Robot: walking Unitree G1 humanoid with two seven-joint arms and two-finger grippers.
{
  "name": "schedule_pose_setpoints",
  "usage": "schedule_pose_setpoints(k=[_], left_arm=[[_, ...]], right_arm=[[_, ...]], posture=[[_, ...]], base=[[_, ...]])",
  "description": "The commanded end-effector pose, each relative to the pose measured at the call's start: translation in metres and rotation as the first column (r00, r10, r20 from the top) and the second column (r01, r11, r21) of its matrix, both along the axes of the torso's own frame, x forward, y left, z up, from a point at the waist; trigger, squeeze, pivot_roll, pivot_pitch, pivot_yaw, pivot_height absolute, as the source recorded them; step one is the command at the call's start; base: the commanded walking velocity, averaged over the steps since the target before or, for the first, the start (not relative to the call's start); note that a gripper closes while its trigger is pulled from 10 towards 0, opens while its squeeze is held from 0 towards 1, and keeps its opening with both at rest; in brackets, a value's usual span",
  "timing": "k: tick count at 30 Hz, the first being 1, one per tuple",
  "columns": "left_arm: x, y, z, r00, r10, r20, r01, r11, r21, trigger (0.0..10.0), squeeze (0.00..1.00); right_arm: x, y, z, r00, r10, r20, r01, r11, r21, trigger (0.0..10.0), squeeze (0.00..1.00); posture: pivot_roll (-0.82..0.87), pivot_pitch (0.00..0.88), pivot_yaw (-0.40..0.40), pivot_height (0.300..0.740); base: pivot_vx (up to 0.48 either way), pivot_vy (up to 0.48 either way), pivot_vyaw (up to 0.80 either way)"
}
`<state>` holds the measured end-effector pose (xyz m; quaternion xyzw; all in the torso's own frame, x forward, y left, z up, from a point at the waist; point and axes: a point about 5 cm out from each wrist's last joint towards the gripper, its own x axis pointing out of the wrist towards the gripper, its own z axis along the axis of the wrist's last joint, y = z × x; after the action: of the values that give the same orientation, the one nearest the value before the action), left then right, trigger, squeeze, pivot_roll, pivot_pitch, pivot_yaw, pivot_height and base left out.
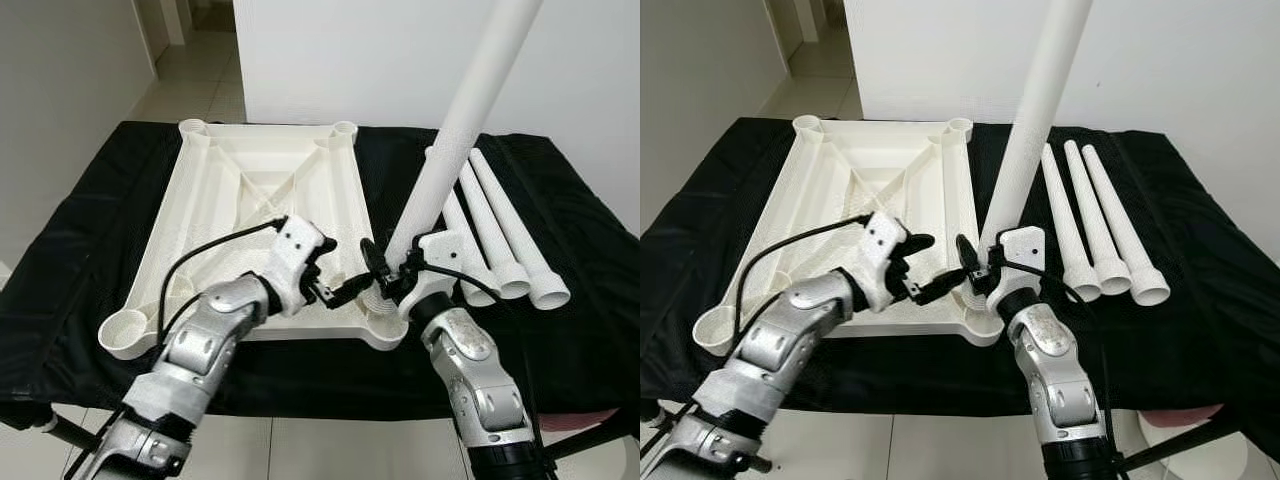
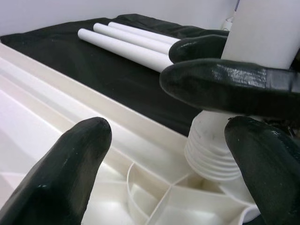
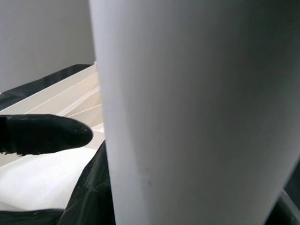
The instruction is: Building children table
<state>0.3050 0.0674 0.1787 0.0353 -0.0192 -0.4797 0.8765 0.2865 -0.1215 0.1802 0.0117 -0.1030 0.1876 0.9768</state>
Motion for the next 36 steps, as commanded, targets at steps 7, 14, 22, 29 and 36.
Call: schedule_pose_setpoints(k=[7, 14, 22, 29, 36], left_arm=[[-0.02, 0.009, -0.014, 0.994, -0.103, -0.041, 0.104, 0.994, 0.025, 10.0, 0.0], [-0.032, 0.008, -0.012, 0.984, -0.156, -0.081, 0.154, 0.988, -0.03, 10.0, 0.0], [-0.035, 0.005, -0.016, 0.982, -0.163, -0.094, 0.162, 0.987, -0.025, 10.0, 0.0], [-0.035, 0.003, -0.017, 0.977, -0.184, -0.106, 0.184, 0.983, -0.01, 10.0, 0.0], [-0.034, 0.001, -0.017, 0.974, -0.198, -0.11, 0.198, 0.98, -0.006, 10.0, 0.0]], right_arm=[[-0.016, 0.002, -0.01, 0.998, 0.038, -0.047, -0.039, 0.999, -0.021, 10.0, 0.0], [-0.016, -0.006, -0.023, 0.995, 0.008, -0.096, -0.01, 1.0, -0.022, 10.0, 0.0], [-0.013, -0.014, -0.031, 0.993, -0.02, -0.118, 0.016, 0.999, -0.034, 10.0, 0.0], [-0.009, -0.016, -0.035, 0.994, -0.009, -0.113, 0.0, 0.997, -0.079, 10.0, 0.0], [-0.01, -0.015, -0.038, 0.995, 0.028, -0.096, -0.039, 0.992, -0.122, 10.0, 0.0]], posture=[[0.06, 0.076, -0.008, 0.74], [0.06, 0.067, -0.01, 0.74], [0.04, 0.067, -0.006, 0.74], [0.02, 0.067, 0.015, 0.74], [0.01, 0.068, 0.028, 0.74]], base=[[0.0, 0.0, 0.0], [0.0, 0.0, 0.0], [0.0, 0.0, 0.0], [0.0, 0.0, 0.0], [0.0, 0.0, 0.0]])
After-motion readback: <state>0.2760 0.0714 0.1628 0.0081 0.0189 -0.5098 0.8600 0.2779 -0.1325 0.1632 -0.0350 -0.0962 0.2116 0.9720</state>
